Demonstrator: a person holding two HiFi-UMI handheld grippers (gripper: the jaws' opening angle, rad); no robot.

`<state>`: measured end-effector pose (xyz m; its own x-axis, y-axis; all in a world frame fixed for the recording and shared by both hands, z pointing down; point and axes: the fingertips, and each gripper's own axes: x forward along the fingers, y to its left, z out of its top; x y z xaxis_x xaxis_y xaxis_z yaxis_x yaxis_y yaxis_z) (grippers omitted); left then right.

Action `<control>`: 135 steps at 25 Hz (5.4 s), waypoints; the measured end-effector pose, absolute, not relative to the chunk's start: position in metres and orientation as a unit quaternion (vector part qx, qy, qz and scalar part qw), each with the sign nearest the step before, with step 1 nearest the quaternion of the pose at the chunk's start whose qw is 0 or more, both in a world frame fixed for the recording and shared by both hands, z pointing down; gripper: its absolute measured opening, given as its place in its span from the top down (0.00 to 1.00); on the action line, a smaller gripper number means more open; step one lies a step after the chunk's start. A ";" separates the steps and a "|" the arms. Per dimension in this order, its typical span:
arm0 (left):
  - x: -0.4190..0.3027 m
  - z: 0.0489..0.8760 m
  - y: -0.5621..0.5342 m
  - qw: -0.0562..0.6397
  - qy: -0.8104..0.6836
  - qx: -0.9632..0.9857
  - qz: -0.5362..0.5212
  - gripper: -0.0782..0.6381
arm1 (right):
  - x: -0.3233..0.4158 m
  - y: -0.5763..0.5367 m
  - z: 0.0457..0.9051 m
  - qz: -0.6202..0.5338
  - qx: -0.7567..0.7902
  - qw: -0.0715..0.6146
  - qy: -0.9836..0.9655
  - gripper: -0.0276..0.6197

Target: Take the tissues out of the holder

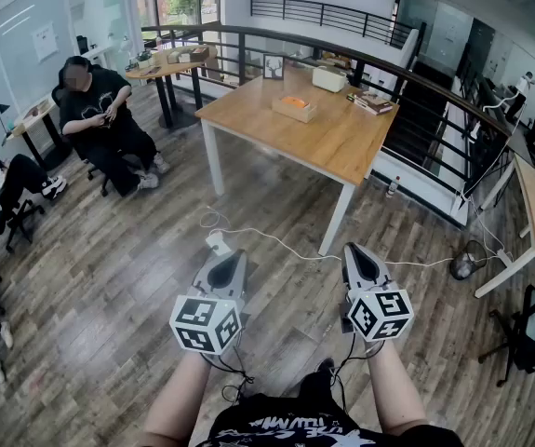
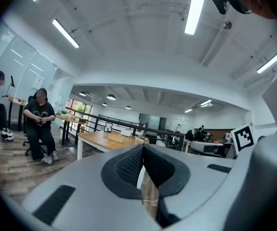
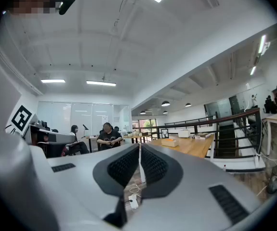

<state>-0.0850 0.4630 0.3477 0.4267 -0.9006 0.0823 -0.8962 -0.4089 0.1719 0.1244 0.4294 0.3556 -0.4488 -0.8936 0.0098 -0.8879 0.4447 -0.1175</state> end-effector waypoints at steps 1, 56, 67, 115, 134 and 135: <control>-0.085 0.347 0.464 0.094 -0.534 0.840 -0.011 0.87 | 0.123 0.431 0.354 -0.051 -0.522 0.026 0.851 0.92; -0.015 0.394 0.274 0.131 -0.514 0.847 0.039 0.87 | 0.178 0.242 0.408 -0.111 -0.499 0.029 0.859 0.92; 0.019 0.398 0.147 0.138 -0.547 0.825 0.037 0.87 | 0.202 0.107 0.411 -0.114 -0.462 0.014 0.879 0.92; -0.132 0.416 -0.281 0.160 -0.496 0.853 0.034 0.87 | 0.051 -0.294 0.422 -0.093 -0.506 -0.028 0.857 0.92; -0.134 0.439 -0.421 0.169 -0.499 0.848 0.063 0.87 | 0.044 -0.464 0.451 -0.102 -0.522 -0.057 0.845 0.92; -0.131 0.437 -0.433 0.168 -0.497 0.849 0.062 0.87 | 0.046 -0.475 0.451 -0.103 -0.523 -0.059 0.844 0.92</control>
<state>-0.1310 -0.4329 0.4370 0.4982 -0.8234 0.2717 -0.8648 -0.4491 0.2245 0.0460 -0.4755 0.4512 -0.4456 -0.8709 0.2072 -0.8952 0.4315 -0.1115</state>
